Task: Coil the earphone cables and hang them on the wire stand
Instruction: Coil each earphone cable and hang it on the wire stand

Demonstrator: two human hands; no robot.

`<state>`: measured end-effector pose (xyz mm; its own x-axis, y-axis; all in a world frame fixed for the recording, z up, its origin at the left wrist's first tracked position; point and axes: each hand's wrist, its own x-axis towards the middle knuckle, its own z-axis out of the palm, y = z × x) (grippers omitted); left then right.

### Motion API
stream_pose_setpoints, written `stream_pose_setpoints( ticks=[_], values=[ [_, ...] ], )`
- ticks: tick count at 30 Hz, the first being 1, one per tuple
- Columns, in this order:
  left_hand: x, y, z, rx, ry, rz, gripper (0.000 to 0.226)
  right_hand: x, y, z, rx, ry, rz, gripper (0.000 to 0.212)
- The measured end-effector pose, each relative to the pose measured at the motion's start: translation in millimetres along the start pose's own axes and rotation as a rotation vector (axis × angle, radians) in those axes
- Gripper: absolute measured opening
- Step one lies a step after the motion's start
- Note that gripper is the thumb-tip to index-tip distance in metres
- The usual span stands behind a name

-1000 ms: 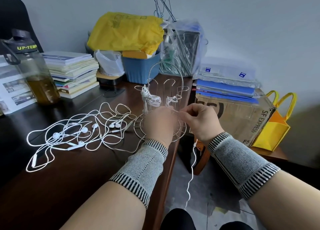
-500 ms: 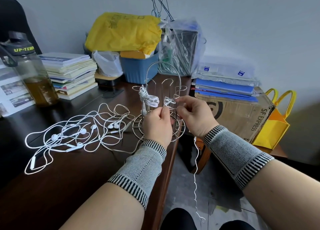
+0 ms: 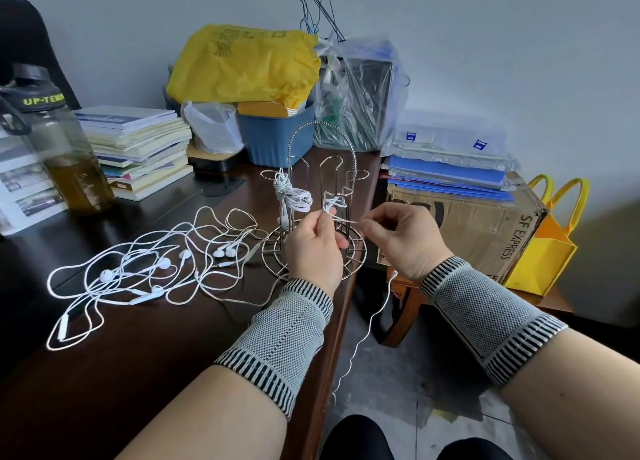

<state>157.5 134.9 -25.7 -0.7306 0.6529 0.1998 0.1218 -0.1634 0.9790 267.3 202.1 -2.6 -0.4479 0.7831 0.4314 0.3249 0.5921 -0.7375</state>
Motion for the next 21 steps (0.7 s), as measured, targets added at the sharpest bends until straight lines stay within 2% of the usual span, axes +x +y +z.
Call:
stream_pose_setpoints(
  ticks=[4, 8, 11, 14, 21],
  values=[
    [1, 0, -1, -0.016, -0.015, -0.026, 0.027, 4, 5, -18, -0.142, -0.039, 0.036, 0.009],
    [0, 1, 1, -0.004, -0.018, -0.030, 0.026, 13, 10, -37, -0.213, -0.026, 0.139, 0.021],
    [-3, 2, 3, 0.040, -0.035, -0.005, 0.025, 20, 5, -44, -0.226, 0.000, 0.147, 0.025],
    [-4, 3, 3, 0.048, -0.025, 0.003, 0.025, 26, -11, -44, -0.310, 0.013, 0.042, 0.024],
    [-3, 3, 3, 0.099, -0.010, 0.051, 0.023, 42, -55, -29, -0.770, -0.036, -0.348, 0.019]
  ],
)
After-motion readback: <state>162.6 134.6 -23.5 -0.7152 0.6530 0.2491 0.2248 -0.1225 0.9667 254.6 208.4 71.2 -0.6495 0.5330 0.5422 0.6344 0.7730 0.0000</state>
